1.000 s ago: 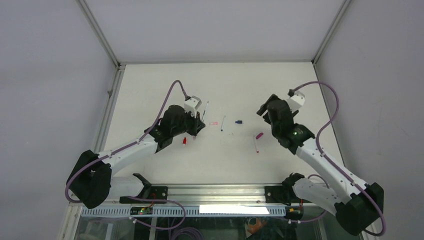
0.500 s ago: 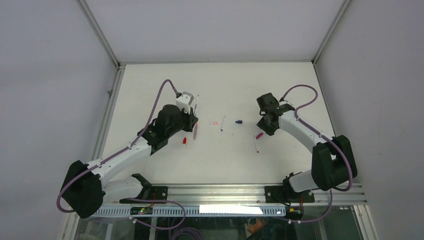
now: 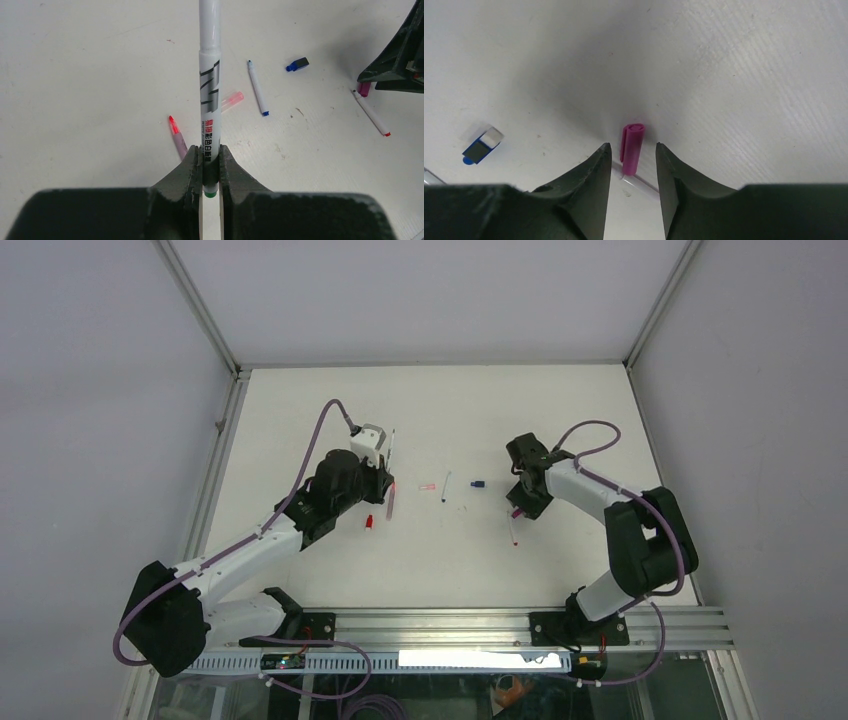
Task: Insert the pens into the pen caps
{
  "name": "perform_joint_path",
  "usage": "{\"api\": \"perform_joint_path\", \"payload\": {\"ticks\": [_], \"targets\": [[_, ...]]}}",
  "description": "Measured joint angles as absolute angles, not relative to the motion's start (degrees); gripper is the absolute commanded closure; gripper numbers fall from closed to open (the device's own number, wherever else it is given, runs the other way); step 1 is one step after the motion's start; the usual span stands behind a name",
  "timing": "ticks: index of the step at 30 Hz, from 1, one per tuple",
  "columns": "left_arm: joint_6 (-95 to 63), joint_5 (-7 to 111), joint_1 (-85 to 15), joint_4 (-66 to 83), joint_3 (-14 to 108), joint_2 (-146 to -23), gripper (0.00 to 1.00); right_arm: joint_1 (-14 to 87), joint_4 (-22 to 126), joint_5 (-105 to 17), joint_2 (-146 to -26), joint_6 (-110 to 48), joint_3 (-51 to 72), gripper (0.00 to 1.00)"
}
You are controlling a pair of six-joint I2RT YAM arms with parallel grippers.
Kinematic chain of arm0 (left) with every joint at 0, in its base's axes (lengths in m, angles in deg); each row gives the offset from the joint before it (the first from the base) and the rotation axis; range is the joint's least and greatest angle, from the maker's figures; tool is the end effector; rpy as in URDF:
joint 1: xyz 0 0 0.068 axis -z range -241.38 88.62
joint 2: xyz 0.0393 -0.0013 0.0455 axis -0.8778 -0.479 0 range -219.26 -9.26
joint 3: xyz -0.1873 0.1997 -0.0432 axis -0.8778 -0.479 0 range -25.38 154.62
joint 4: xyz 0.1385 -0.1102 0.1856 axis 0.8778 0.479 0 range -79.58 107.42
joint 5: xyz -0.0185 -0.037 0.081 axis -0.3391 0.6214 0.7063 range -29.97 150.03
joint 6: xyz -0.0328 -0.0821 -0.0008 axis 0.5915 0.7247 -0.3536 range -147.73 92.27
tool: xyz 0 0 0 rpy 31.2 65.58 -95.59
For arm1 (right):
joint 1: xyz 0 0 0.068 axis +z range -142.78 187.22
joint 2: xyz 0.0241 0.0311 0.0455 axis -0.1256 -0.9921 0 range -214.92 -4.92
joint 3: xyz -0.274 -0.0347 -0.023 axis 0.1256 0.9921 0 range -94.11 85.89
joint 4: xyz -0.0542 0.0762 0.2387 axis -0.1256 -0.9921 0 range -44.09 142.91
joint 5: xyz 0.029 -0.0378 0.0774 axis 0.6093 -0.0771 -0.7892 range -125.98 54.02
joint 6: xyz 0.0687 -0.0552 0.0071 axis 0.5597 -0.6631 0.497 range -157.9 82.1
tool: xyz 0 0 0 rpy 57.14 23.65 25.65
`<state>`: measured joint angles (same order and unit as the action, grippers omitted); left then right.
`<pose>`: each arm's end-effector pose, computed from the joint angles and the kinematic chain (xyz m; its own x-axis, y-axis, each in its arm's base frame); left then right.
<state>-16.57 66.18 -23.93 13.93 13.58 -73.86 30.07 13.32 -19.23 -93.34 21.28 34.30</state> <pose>0.2272 -0.1635 0.2324 -0.4820 0.1267 -0.8670 0.4454 0.8875 -0.1179 0.2625 0.0861 0.1412 -0.7249 0.5869 -0.3608 0.6106 0.7898 0.0581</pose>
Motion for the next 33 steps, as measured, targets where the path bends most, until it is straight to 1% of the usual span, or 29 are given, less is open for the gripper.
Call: {"api": "perform_joint_path", "payload": {"ticks": [2, 4, 6, 7, 10, 11, 17, 21, 23, 25, 28, 30, 33], "targets": [[-16.6, 66.2, -23.9, 13.9, 13.6, -73.9, 1.00, 30.1, 14.0, -19.3, -93.8, 21.5, 34.7, 0.61], [-16.6, 66.1, -23.9, 13.9, 13.6, -73.9, 1.00, 30.1, 14.5, -19.3, -94.1, 21.7, 35.2, 0.66], [-16.6, 66.1, -23.9, 13.9, 13.6, -74.0, 1.00, 30.0, 14.9, -19.2, -94.2, 21.9, 35.3, 0.80], [-16.6, 66.1, -23.9, 13.9, 13.6, -74.0, 1.00, 30.0, 15.2, -19.2, -94.2, 21.9, 35.4, 0.82], [-16.6, 66.1, -23.9, 13.9, 13.6, -74.0, 1.00, 30.0, 16.1, -19.1, -94.2, 22.2, 35.7, 0.99], [-16.6, 66.1, -23.9, 13.9, 13.6, -74.0, 1.00, 30.0, 16.4, -19.1, -94.2, 22.3, 35.7, 1.00], [-16.6, 65.9, -23.9, 13.4, 12.8, -74.0, 1.00, 29.8, 19.1, -19.3, -93.6, 22.3, 36.7, 1.00], [-16.7, 64.0, -23.9, 11.5, 11.0, -74.0, 1.00, 30.4, 21.6, -19.0, -91.2, 20.6, 38.9, 1.00], [-16.7, 61.1, -24.0, 10.4, 10.7, -74.5, 1.00, 31.6, 22.9, -17.3, -87.9, 18.8, 40.2, 1.00], [-16.8, 57.6, -23.9, 8.8, 10.8, -76.0, 1.00, 34.3, 25.3, -14.9, -82.1, 16.0, 40.8, 1.00], [-16.9, 51.9, -23.9, 8.2, 11.8, -79.5, 1.00, 37.7, 33.0, -12.6, -73.7, 11.7, 40.8, 1.00], [-16.9, 48.3, -23.8, 7.9, 12.9, -81.7, 1.00, 38.5, 38.5, -12.3, -70.2, 9.7, 40.8, 1.00], [-16.9, 43.7, -23.8, 7.8, 14.7, -83.4, 1.00, 38.5, 44.7, -12.9, -69.1, 7.8, 40.8, 1.00]]}}
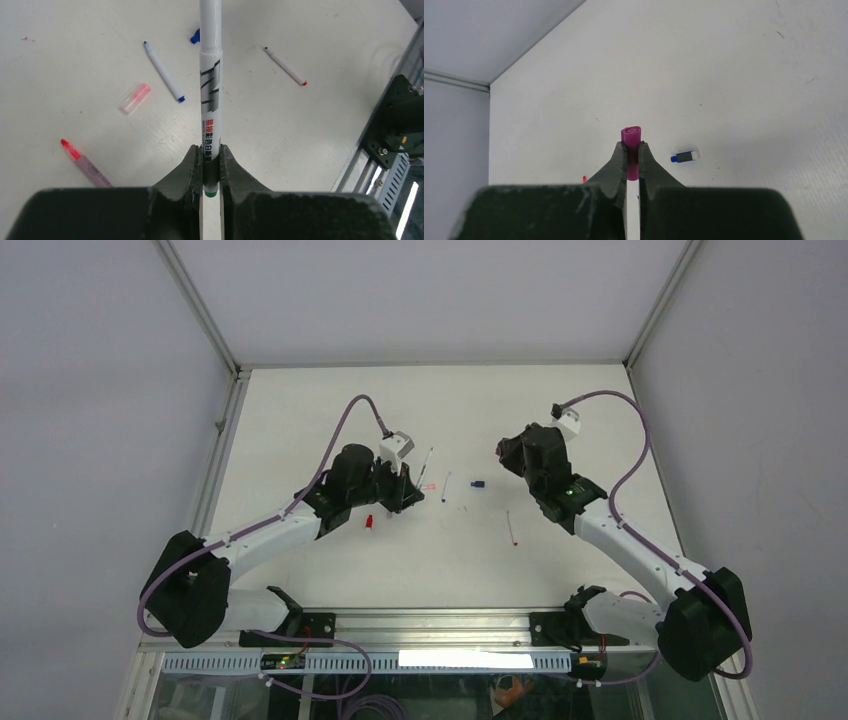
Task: Insert the pens into the pen caps
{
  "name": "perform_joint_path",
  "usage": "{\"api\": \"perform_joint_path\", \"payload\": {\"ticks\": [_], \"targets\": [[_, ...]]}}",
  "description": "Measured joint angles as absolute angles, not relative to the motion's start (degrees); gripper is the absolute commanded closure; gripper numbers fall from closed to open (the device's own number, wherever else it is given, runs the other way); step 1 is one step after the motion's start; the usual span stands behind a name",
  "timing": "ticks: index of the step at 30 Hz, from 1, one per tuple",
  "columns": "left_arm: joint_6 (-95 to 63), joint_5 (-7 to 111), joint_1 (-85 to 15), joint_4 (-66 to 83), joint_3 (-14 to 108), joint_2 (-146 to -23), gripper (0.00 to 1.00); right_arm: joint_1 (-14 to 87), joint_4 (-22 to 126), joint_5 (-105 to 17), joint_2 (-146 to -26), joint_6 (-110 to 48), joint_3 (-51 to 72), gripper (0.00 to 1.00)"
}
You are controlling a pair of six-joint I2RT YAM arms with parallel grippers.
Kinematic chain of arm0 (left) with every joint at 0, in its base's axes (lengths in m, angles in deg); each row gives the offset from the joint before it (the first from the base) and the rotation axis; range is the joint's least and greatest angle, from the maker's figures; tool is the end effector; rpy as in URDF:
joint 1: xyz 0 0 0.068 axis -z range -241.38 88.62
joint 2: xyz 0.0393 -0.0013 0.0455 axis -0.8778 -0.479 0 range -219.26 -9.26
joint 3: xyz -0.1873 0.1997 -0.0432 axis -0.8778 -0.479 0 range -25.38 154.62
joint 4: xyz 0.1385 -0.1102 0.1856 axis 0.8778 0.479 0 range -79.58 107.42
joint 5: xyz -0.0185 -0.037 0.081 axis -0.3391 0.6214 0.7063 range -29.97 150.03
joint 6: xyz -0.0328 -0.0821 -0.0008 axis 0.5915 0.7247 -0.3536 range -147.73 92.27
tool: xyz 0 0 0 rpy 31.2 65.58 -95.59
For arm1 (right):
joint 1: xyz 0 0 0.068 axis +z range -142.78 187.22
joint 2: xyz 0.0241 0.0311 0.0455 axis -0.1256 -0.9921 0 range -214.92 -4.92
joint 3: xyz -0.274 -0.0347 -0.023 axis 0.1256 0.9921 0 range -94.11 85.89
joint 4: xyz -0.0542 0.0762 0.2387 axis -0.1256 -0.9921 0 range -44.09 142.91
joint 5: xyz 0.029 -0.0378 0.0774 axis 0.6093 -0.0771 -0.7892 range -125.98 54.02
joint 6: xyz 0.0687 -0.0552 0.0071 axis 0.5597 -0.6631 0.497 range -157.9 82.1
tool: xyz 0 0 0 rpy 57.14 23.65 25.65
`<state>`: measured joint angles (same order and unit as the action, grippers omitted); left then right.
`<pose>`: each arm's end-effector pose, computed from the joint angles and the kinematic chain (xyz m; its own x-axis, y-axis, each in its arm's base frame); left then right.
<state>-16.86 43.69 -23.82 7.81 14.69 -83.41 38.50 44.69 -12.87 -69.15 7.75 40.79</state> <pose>0.2292 -0.2043 0.2092 -0.5525 0.1966 -0.8100 0.6833 0.6634 -0.3051 0.2546 0.1186 0.2662 -0.4031 0.5246 -0.7498 0.1551 0.8467 0.5090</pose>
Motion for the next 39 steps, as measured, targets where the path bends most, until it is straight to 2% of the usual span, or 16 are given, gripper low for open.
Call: {"api": "perform_joint_path", "payload": {"ticks": [19, 39], "targets": [[-15.1, 28.5, -23.8, 7.3, 16.2, -81.1, 1.00, 41.4, 64.1, -22.1, -66.0, -2.8, 43.5, 1.00], [-14.2, 25.2, -23.8, 5.9, 16.3, -82.4, 1.00, 46.9, 66.8, -29.4, -66.0, -4.4, 42.1, 1.00]]}}
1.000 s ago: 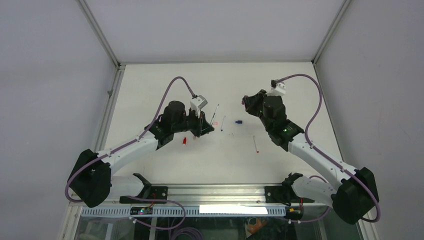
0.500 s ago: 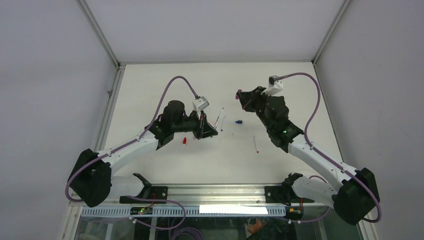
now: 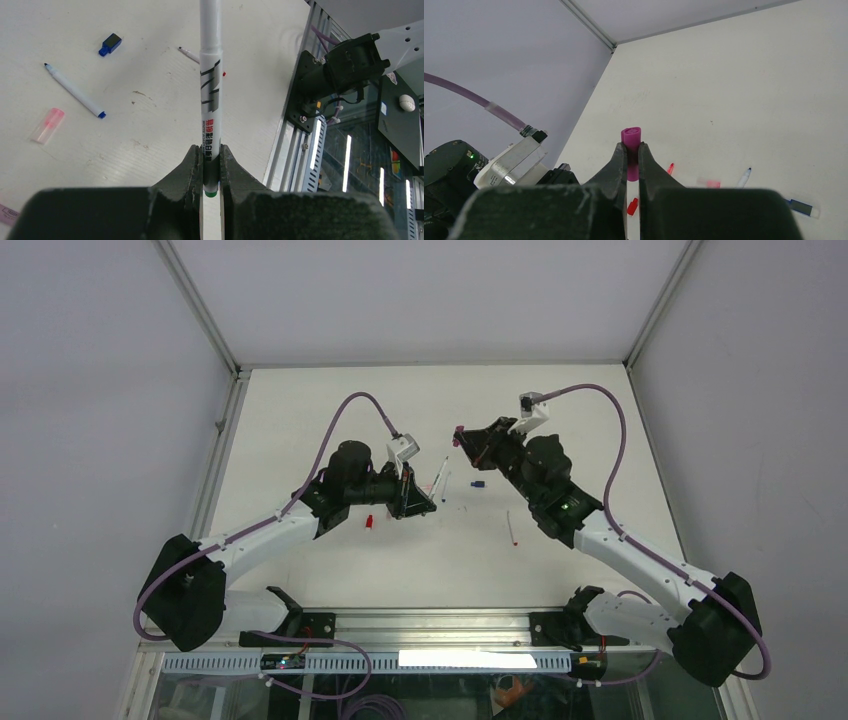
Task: Insert the pens into the pen caps
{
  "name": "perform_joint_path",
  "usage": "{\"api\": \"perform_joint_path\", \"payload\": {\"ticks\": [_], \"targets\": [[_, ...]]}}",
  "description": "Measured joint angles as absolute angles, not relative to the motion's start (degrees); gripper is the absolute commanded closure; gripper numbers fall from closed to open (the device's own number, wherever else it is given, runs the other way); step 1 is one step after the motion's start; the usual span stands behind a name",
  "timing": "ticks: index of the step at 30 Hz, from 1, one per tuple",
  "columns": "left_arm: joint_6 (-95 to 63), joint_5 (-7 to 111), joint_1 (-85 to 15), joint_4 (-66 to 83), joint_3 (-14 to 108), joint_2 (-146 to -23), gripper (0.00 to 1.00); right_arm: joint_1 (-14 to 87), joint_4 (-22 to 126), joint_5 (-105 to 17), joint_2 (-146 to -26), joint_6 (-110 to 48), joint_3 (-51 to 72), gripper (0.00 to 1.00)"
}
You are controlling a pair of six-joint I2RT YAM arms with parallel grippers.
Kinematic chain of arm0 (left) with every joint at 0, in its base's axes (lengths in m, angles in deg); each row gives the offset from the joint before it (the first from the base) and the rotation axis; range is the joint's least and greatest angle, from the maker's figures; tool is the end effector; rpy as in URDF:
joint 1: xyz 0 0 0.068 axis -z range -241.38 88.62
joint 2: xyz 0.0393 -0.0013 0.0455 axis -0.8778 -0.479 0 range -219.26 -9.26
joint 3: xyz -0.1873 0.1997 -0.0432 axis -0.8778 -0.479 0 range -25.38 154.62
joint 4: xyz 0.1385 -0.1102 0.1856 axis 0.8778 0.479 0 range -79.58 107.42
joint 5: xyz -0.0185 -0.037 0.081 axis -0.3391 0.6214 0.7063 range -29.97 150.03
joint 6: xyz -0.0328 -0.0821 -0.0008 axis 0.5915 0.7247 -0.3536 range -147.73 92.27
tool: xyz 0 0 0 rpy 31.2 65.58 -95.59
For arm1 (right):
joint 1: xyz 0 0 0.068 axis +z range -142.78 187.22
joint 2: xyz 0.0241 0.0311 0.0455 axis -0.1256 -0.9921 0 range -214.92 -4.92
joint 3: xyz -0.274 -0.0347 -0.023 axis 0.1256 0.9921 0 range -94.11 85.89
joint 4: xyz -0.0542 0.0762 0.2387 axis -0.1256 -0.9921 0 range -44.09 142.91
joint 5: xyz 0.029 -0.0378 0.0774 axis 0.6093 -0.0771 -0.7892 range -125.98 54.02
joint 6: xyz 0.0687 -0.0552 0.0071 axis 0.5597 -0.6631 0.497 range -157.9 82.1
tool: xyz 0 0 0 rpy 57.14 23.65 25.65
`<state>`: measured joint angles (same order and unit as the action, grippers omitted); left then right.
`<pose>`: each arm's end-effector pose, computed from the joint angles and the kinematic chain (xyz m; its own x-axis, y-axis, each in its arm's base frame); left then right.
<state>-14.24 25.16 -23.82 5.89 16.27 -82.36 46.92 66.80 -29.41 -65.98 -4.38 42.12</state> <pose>0.2113 -0.2193 0.2339 -0.5599 0.1891 -0.8067 0.7956 0.3946 -0.4597 0.2277 0.1774 0.3254 -0.3401 0.4306 -0.8360 -0.4306 0.7190 0.5455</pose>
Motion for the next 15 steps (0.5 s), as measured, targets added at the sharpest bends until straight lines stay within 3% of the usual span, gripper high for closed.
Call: {"api": "perform_joint_path", "payload": {"ticks": [15], "targets": [[-14.3, 25.5, -23.8, 5.8, 16.3, -82.4, 1.00, 48.5, 66.8, -30.8, -66.5, -4.4, 42.1, 1.00]]}}
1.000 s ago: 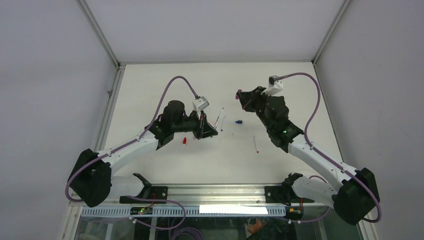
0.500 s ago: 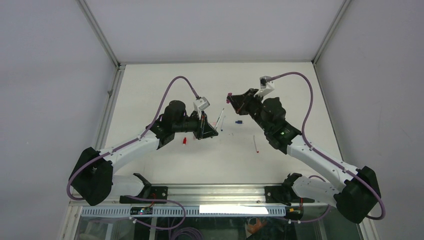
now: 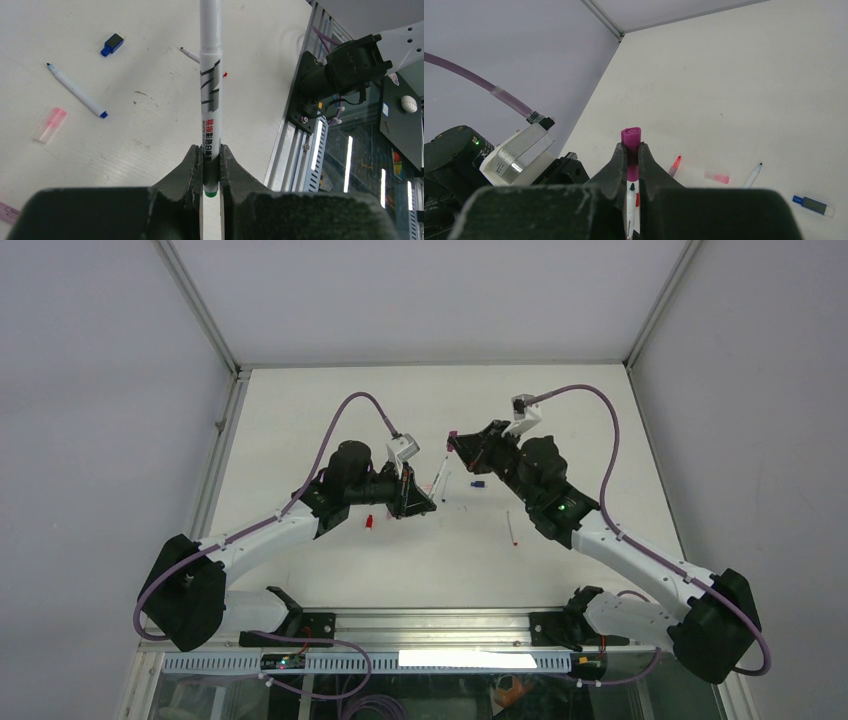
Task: Insert the pens into the pen caps
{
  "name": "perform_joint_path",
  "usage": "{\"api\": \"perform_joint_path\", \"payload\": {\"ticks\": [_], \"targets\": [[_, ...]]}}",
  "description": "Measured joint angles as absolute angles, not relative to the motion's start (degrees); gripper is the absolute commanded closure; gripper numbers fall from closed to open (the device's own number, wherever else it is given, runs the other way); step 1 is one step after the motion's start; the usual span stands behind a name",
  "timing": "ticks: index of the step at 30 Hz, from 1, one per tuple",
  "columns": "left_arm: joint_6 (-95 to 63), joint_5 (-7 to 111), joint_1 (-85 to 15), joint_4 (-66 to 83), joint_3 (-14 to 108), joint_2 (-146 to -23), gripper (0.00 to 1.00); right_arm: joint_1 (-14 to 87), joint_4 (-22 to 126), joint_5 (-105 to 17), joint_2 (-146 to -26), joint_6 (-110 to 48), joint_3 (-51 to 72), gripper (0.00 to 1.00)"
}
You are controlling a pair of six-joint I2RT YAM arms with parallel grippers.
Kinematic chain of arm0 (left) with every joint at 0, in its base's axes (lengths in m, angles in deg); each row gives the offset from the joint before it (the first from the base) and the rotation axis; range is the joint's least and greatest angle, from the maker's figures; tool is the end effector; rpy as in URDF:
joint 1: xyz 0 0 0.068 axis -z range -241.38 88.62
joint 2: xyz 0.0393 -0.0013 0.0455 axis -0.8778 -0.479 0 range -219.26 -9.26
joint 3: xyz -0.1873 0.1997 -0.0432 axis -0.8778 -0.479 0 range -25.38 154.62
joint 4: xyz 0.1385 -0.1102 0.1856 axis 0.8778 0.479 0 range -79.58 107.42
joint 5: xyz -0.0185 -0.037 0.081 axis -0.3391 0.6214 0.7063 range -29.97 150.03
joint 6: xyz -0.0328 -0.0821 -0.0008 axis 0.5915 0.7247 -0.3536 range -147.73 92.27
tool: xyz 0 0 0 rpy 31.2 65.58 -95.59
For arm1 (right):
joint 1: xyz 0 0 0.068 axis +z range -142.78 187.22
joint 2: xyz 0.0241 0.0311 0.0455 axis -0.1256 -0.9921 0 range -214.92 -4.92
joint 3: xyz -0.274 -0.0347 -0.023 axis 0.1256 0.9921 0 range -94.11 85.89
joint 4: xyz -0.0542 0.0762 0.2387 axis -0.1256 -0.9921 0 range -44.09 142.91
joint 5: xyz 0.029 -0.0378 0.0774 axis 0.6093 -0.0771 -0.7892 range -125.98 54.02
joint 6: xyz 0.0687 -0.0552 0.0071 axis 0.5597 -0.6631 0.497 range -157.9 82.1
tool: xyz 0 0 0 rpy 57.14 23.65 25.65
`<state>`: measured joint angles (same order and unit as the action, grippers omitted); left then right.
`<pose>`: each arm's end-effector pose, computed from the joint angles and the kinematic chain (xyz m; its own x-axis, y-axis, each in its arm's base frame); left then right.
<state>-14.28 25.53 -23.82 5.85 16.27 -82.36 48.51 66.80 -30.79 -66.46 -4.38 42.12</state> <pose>0.2118 -0.2192 0.2339 -0.5585 0.1877 -0.8080 0.7948 0.3999 -0.4565 0.2229 0.1863 0.3232 -0.3680 0.4087 -0.8352 -0.4633 0.6982 0.5458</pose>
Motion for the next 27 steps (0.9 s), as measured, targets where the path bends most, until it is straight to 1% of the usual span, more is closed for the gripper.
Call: {"api": "perform_joint_path", "payload": {"ticks": [17, 27], "targets": [[-14.9, 27.8, -23.8, 6.1, 16.2, -82.1, 1.00, 49.8, 66.4, -31.8, -68.1, -5.1, 41.4, 1.00], [-15.2, 30.0, -23.5, 6.7, 15.1, -79.9, 1.00, 50.4, 66.4, -31.9, -68.1, -5.5, 41.4, 1.00]]}}
